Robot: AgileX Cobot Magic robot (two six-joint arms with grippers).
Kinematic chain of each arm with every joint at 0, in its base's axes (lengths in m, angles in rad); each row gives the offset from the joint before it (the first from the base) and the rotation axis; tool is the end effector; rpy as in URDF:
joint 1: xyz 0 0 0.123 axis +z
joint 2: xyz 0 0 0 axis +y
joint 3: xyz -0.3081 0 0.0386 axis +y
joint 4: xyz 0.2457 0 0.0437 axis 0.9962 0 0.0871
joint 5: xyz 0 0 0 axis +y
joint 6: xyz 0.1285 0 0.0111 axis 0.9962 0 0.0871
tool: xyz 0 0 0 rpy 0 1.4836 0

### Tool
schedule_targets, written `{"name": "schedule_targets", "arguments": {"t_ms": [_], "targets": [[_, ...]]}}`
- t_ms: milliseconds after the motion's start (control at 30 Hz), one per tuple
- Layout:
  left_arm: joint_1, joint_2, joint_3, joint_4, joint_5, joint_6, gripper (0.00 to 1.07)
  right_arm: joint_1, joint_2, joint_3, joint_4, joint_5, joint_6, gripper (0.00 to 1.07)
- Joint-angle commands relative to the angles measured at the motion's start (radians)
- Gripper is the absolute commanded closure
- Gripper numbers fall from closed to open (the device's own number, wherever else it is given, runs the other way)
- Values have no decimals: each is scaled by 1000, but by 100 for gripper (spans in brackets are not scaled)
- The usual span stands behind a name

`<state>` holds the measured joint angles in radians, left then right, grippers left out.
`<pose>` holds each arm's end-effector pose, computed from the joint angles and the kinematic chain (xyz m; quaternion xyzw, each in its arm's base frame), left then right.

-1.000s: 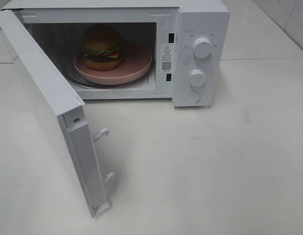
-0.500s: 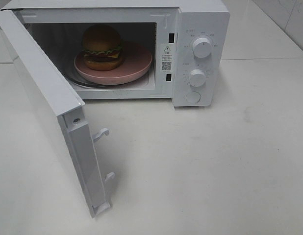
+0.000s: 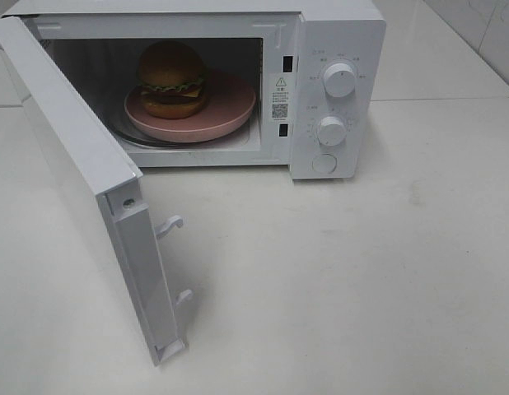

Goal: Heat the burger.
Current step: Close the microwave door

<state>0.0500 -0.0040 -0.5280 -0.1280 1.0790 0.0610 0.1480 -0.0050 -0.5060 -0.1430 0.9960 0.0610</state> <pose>-0.0030 -0.0147 0.2661 0.0087 0.8479 -0.0345 0.5290 0.0051 -0.0148 0.2692 -0.0353 0.8300 -0.0135 0.5565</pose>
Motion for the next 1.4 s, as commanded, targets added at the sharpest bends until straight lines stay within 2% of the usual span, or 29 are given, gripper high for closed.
{"name": "schedule_targets", "arguments": {"t_ms": [33, 67, 200, 233, 267, 300, 333, 367, 400, 433, 467, 500, 533, 567, 600, 733, 867, 1000, 1033, 1100, 1167, 1200, 1400], "targets": [[1, 31, -24, 0, -73, -4, 18, -8, -30, 4, 1, -4, 12, 32], [1, 62, -24, 1, -109, 13, 19, -8, -30, 4, 1, -4, 12, 32], [1, 113, -24, 1, -161, 24, 26, -8, -30, 4, 1, -4, 12, 32], [1, 143, -17, 1, -208, 25, 35, -8, -30, 4, 1, -4, 12, 32], [1, 153, -11, 1, -230, 25, 39, -8, -30, 4, 1, -4, 12, 32], [1, 153, -11, 1, -230, 25, 39, -8, -30, 4, 1, -4, 12, 32], [1, 176, 5, 1, -271, 25, 52, -8, -30, 4, 1, -4, 12, 32], [1, 188, 15, 1, -294, 25, 58, -8, -30, 4, 1, -4, 12, 32], [1, 188, 15, 1, -294, 25, 58, -8, -30, 4, 1, -4, 12, 32], [1, 214, 37, 4, -337, 25, 70, -8, -30, 4, 1, -4, 12, 32], [1, 214, 37, 4, -337, 25, 70, -8, -30, 4, 1, -4, 12, 32], [1, 227, 47, 4, -359, 25, 78, -8, -30, 4, 1, -4, 12, 32], [1, 254, 65, 3, -398, 25, 93, -8, -30, 4, 1, -4, 12, 32], [1, 254, 65, 3, -398, 25, 93, -8, -30, 4, 1, -4, 12, 32], [1, 283, 82, 3, -431, 31, 107, -8, -30, 4, 1, -4, 12, 32], [1, 327, 102, -1, -491, 50, 107, -8, -30, 4, 1, -4, 12, 32], [1, 406, 110, -16, -632, 77, 107, -8, -30, 4, 1, -4, 12, 32], [1, 461, 116, -16, -740, 77, 107, -8, -30, 4, 1, -4, 12, 32], [1, 502, 135, -16, -833, 77, 107, -8, -30, 4, 1, -4, 11, 32], [1, 522, 149, -16, -883, 77, 107, -8, -30, 4, 1, -4, 11, 32], [1, 577, 199, -16, -1020, 76, 107, -8, -30, 4, 1, -4, 11, 32], [1, 577, 199, -16, -1020, 76, 107, -8, -30, 4, 1, -4, 11, 32], [1, 702, 303, -4, -1343, 73, 107, -8, -30, 4, 1, -4, 11, 32]]}}
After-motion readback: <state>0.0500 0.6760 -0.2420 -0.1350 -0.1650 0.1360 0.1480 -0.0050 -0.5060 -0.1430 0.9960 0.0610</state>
